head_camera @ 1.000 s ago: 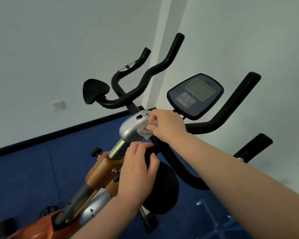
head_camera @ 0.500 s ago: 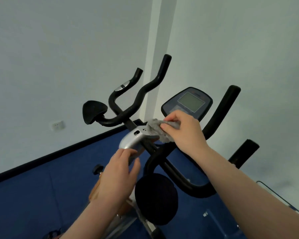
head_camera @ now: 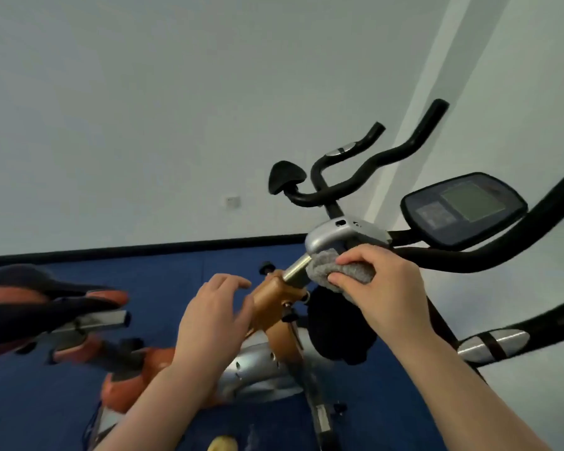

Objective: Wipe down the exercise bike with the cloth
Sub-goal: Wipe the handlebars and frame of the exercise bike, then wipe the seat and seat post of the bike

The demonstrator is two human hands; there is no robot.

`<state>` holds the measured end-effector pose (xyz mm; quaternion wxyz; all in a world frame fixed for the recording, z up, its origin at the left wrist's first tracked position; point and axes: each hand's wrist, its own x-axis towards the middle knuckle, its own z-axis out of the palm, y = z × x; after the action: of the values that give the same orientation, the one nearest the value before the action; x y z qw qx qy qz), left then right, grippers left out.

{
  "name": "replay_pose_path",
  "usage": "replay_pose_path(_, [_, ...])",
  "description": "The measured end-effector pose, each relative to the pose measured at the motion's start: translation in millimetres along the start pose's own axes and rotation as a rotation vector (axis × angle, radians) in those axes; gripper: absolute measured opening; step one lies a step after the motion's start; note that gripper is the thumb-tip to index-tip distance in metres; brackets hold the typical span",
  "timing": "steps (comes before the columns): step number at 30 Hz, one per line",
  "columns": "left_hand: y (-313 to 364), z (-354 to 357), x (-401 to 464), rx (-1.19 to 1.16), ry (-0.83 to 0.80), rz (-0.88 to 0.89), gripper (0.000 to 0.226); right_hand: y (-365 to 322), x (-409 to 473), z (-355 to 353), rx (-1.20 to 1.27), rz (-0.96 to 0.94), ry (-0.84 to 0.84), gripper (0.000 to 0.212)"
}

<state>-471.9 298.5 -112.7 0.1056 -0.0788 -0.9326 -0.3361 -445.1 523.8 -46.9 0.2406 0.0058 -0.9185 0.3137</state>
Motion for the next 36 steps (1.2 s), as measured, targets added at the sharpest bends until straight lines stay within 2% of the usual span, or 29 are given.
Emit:
replay_pose_path(6, [-39.2,-68.7,-78.1,0.135,0.147,-0.164,0.021,-68.1,-33.8,36.1,0.07,-0.25,-0.067,0.021])
replay_pose_path(11, [-105.2,-142.4,-159.2,0.139,0.311,-0.394,0.017,-137.9,-71.4,84.3,0.129,-0.339,-0.164,0.021])
replay_pose_path(15, [-163.4,-197.1,-208.3,0.163,0.407,-0.488,0.016,-200.4,-104.4,135.8,0.133,-0.368,-0.197,0.022])
replay_pose_path(25, [-311.1,-348.5,-270.9,0.249,0.367,-0.525,0.019,-359.4,-189.8,246.0,0.155,-0.249,-0.226,0.022])
replay_pose_path(29, [-346.4,-368.4,-261.1,0.203,0.329,-0.505,0.019,-388.4,-189.1,266.2,0.12,-0.247,-0.204,0.023])
replay_pose_path(36, [-395.8,-383.9,-189.0,0.176,0.29,-0.431,0.023,-422.9,-141.1,327.1,0.138,-0.242,-0.176,0.021])
